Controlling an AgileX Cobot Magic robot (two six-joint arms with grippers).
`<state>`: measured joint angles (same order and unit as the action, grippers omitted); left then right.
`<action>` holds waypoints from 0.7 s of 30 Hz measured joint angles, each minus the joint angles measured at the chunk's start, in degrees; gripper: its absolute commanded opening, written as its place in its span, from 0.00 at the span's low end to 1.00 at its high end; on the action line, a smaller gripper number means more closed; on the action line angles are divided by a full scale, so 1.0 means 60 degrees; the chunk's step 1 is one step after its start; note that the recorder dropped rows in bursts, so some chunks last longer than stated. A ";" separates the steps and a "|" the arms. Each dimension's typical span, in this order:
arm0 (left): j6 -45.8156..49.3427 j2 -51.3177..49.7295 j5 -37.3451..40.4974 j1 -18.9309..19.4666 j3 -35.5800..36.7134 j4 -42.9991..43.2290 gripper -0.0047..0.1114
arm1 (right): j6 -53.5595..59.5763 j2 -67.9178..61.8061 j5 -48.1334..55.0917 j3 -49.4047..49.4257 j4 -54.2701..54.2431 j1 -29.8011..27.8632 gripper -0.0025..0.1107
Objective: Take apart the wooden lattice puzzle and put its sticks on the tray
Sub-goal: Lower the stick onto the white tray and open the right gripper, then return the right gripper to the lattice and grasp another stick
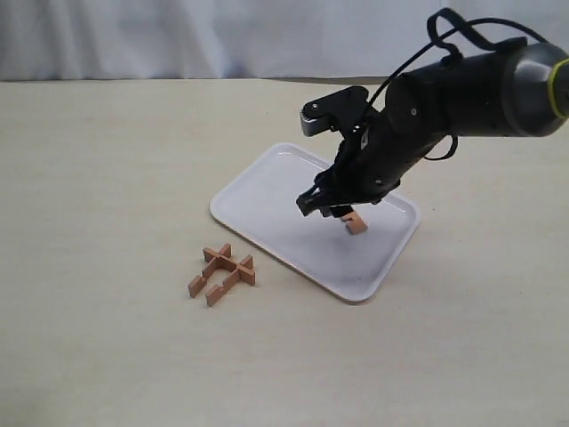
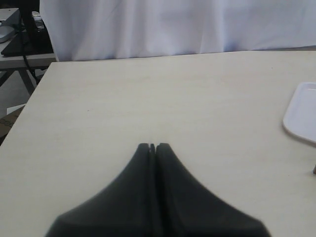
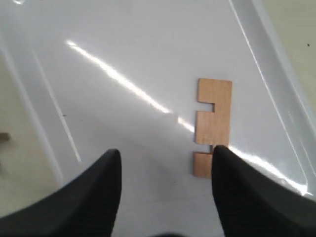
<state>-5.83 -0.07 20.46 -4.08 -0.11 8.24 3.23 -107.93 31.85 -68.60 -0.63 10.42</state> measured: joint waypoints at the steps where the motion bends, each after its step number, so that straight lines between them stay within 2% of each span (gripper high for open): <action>1: 0.0000 0.0000 0.0000 0.0000 0.0000 0.0000 0.04 | 0.0396 0.0112 0.0082 -0.0009 -0.0361 0.0026 0.45; 7: 0.0000 0.0000 0.0000 0.0000 0.0000 0.0000 0.04 | 0.1807 0.0434 0.0574 -0.0009 -0.1404 0.1132 0.45; 14: 0.0000 0.0000 0.0000 0.0000 0.0000 0.0000 0.04 | 0.1962 0.0106 0.0248 -0.0009 -0.0974 0.2927 0.45; 21: 0.0000 0.0000 0.0000 0.0000 0.0000 0.0000 0.04 | 0.1304 -0.0324 0.0028 -0.0009 -0.0187 0.3263 0.45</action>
<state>-5.83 -0.07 20.46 -4.08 -0.11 8.24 11.05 -109.87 32.02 -68.65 -1.75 30.00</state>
